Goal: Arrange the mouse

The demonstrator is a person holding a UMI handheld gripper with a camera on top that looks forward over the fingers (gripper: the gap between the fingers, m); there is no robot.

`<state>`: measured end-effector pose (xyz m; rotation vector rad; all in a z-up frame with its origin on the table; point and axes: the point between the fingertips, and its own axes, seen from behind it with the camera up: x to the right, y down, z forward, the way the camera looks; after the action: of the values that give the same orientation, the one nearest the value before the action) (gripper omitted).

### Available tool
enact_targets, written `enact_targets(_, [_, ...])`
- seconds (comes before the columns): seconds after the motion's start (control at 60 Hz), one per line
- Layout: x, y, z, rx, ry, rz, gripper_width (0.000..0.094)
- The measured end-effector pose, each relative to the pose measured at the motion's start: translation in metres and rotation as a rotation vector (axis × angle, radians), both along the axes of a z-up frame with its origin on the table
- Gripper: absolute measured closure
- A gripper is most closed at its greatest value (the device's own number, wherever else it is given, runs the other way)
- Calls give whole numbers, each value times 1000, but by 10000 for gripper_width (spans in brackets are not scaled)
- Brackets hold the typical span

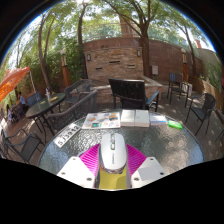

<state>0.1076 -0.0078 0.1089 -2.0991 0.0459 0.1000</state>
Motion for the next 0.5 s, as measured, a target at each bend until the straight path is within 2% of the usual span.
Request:
enact_targets(0.1, [-21, -3, -77, -101, -30, 18, 563])
enact_targets(0.233, [-29, -13, -125, -198, -30, 13, 431])
enact_targets(0.25, [-30, -15, -122, -189, -34, 12, 421])
enact_targets(0.283, [-29, -17, -115, -179, -45, 8, 327])
enact_targets(0.333, [-25, -15, -93, -170, -58, 8, 85])
enact_targets(0.35, [-27, -18, -86, -156, -62, 7, 63])
enact_targets(0.4, [-31, -29, -64, -136, -71, 10, 98])
enact_targets(0.5, [-36, -59, -16, -126, -77, -7, 73])
